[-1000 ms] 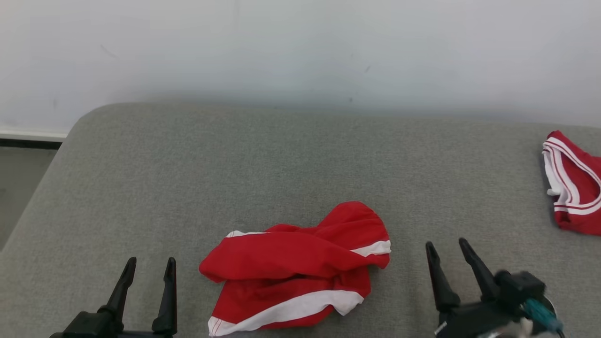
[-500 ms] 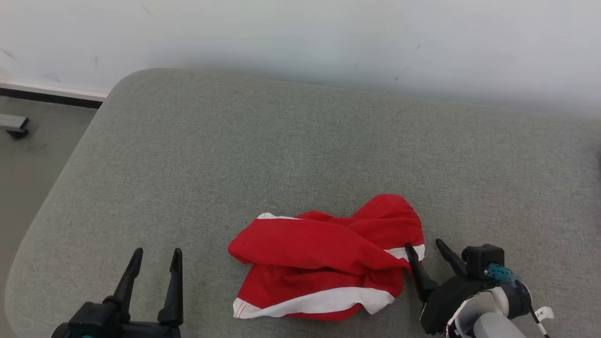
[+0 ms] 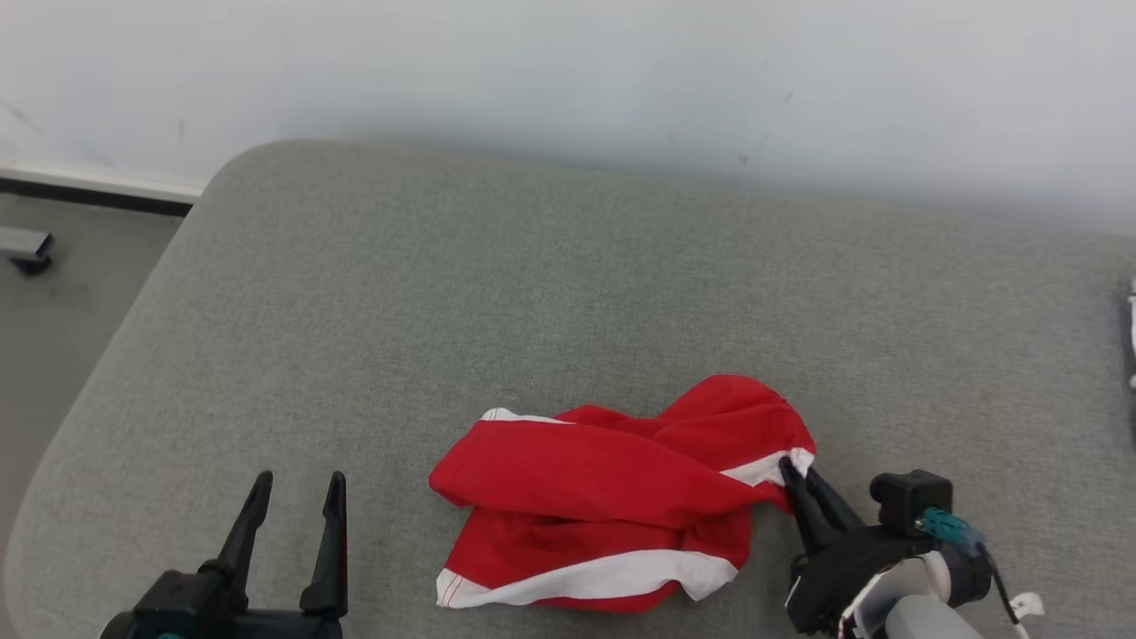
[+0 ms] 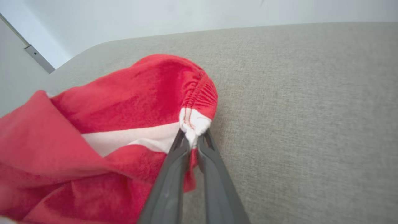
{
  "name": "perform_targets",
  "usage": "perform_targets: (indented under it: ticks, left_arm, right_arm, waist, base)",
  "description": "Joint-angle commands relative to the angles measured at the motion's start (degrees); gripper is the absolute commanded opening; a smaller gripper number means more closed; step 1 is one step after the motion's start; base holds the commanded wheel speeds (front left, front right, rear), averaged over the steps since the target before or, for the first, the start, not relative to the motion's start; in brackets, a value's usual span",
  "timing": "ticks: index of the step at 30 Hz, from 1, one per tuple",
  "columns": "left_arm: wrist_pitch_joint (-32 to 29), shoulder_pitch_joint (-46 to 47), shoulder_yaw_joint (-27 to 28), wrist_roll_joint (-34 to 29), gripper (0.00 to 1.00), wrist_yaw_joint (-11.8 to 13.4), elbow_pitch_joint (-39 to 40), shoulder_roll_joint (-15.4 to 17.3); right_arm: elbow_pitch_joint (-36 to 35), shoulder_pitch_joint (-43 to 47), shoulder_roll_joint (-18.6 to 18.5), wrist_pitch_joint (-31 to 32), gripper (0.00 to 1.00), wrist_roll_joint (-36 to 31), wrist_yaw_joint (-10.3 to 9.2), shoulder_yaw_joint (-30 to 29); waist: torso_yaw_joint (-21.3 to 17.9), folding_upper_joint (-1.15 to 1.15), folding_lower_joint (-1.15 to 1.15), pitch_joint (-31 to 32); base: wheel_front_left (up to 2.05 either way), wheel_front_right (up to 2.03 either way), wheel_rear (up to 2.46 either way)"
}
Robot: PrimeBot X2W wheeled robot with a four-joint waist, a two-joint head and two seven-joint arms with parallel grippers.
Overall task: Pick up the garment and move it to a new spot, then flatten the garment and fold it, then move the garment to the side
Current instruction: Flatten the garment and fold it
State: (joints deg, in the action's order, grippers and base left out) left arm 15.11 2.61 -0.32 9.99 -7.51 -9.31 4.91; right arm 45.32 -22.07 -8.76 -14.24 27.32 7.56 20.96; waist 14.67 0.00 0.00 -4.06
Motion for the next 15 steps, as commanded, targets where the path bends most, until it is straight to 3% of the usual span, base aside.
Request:
perform_targets:
  ticks: [1, 10, 15]
  left_arm:
    - [0.0, -0.9, 0.1, -0.3, 1.0, 0.1, -0.2, 0.3]
    - [0.0, -2.6, 0.5, -0.5, 1.0, 0.1, 0.7, 0.0]
    - [0.0, -2.9, 0.7, -0.6, 1.0, 0.2, 1.2, -0.3]
  right_arm:
    - [-0.9, 1.3, -0.8, -0.5, 0.0, 0.3, -0.17, 0.0]
    - [-20.4, 11.2, -4.5, -0.9, 0.0, 0.6, -0.17, -6.4]
    - [-35.1, 15.8, -4.3, 4.1, 0.0, -2.6, -0.17, -11.2]
  waist:
    - [-1.2, 0.0, 0.0, 1.3]
    - [-4.6, 0.0, 0.0, 3.1]
    - [-6.2, 0.0, 0.0, 2.5]
  base:
    - [0.0, 0.0, 0.0]
    - [0.0, 0.0, 0.0]
    - [0.0, 0.0, 0.0]
